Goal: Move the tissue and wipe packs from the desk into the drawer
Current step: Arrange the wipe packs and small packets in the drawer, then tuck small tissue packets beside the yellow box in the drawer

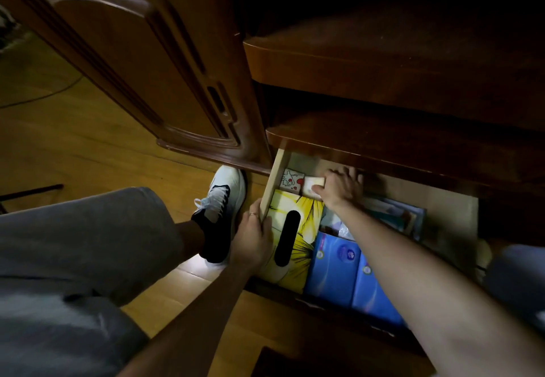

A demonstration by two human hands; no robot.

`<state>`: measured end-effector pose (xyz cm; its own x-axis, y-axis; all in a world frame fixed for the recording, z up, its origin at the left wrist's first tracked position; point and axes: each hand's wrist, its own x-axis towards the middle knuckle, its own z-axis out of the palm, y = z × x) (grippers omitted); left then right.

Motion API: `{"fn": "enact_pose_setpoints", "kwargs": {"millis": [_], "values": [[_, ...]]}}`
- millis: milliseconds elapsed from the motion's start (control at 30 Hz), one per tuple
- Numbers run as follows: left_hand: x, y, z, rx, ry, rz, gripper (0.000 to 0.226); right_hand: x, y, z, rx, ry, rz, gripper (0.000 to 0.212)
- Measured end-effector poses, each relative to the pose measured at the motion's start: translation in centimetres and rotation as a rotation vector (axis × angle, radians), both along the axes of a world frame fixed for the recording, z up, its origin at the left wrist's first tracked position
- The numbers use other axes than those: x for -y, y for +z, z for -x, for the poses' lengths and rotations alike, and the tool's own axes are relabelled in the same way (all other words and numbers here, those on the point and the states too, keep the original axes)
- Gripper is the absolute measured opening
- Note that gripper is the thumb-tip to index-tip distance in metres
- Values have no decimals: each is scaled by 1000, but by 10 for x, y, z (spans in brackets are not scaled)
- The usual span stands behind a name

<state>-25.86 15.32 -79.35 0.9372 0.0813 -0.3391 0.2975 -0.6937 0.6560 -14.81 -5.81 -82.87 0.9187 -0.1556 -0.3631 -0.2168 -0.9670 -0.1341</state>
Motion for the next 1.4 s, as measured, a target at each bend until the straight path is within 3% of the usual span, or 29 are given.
{"fn": "enact_pose_setpoints", "kwargs": {"millis": [167,300,433,567,700,833,933,1033,1100,1300,1400], "values": [[-1,-5,-3,6,-10,-10,50,-4,-3,-7,-100,28,-43,50],[-2,-11,-3,39,-9,-8,49,6,-2,0,-122,-70,-359,52],[-1,-12,-3,50,-16,-6,49,37,2,18,20,13,-134,48],[-1,-7,-3,43,-19,25,49,69,9,40,-101,-24,-21,65],[-3,-2,-6,-8,-50,36,49,89,25,50,-370,-104,-278,80],[-15,23,-22,-49,-234,-161,60,89,74,49,-226,-93,-381,71],[-8,73,-39,69,-253,-207,62,86,120,60,-263,47,-382,50],[10,143,-54,258,-355,-248,41,87,179,80,-225,154,-417,39],[23,200,-60,446,-404,-254,28,94,233,92,-90,166,-484,36],[68,383,-74,1032,-411,-135,22,124,422,113,493,185,-560,15],[97,448,-89,1140,-437,-124,18,145,490,103,764,170,-332,20]]}}
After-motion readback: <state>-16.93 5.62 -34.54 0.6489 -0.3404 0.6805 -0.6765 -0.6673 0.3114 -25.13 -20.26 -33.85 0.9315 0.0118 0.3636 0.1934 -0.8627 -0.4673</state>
